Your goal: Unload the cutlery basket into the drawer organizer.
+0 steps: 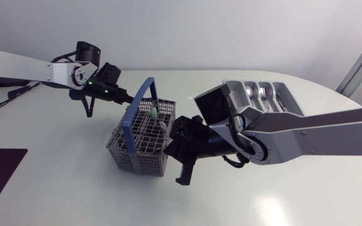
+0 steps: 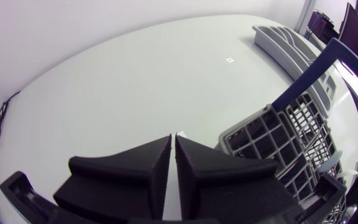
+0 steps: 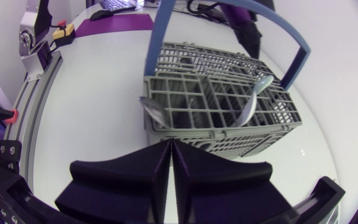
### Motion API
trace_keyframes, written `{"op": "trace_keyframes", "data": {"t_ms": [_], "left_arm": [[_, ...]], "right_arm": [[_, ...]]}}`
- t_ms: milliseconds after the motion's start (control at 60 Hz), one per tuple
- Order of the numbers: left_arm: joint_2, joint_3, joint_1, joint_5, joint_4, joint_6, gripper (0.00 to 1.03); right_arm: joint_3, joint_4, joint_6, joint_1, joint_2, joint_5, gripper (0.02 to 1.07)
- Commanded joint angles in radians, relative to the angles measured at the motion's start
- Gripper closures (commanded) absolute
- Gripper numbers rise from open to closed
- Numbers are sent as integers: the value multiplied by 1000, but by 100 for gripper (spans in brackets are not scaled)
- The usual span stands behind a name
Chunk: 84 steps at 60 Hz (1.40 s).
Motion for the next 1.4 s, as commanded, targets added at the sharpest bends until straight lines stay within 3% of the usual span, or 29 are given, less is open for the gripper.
{"op": "trace_keyframes", "data": {"t_ms": [0,150,250,417,533,683,1050,1383], "left_arm": [[-93,-62,39,18,-23,9,93],[-328,-232,60,65,-60,49,93],[-500,-314,34,73,-124,53,93],[-755,-366,-72,70,-291,35,93],[-833,-344,-128,70,-385,17,93],[-876,-340,-263,70,-479,-54,93],[-856,-355,-417,62,-532,-114,93],[-748,-459,-467,-85,-405,-123,93]], "right_arm": [[-10,2,16,-72,-57,-13,97],[-23,-1,-10,-167,-83,-50,97],[-31,-1,-12,-190,-111,-53,97],[-62,-1,-22,-205,-154,-53,97],[-80,-3,-24,-207,-178,-51,97],[-86,-21,-21,-205,-204,-45,97],[-103,-36,-13,-180,-232,-25,97],[-97,-30,-9,-177,-227,-22,97]]}}
